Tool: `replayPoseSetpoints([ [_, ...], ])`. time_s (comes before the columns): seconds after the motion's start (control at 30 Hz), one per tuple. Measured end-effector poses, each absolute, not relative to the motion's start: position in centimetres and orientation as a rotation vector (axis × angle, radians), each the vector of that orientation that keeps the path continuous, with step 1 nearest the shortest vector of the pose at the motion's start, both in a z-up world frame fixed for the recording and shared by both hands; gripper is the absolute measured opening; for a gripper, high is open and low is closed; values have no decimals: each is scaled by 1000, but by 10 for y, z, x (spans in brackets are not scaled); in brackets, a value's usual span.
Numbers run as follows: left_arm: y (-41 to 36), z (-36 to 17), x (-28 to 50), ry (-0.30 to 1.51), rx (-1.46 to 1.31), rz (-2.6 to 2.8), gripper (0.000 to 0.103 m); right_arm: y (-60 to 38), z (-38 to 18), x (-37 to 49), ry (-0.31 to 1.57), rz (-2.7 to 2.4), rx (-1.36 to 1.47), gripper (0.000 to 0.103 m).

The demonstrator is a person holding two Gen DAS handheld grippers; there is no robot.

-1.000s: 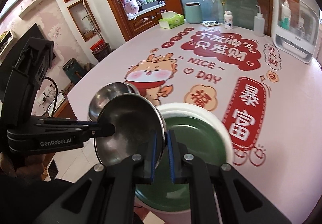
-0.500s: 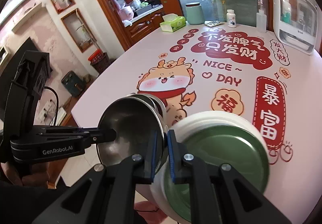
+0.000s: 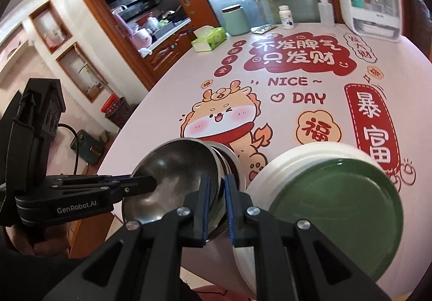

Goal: Organize plates and bowls

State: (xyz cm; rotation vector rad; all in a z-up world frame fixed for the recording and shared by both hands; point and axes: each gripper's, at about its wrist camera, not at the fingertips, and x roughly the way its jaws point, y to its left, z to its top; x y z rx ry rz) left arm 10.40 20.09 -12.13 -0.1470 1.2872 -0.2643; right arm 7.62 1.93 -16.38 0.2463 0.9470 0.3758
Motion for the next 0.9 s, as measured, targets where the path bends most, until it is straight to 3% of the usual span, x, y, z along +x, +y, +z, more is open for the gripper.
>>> replayPoseSetpoints([
  [0.6, 227, -136, 111, 1316, -178, -283, 13, 45, -178, 83, 1018, 311, 259, 14],
  [0.73, 229, -136, 110, 1308, -184, -287, 16, 42, -179, 80, 1017, 300, 277, 27],
  [0.9, 231, -135, 108, 1300, -191, -296, 25, 38, -179, 74, 1014, 274, 296, 35],
])
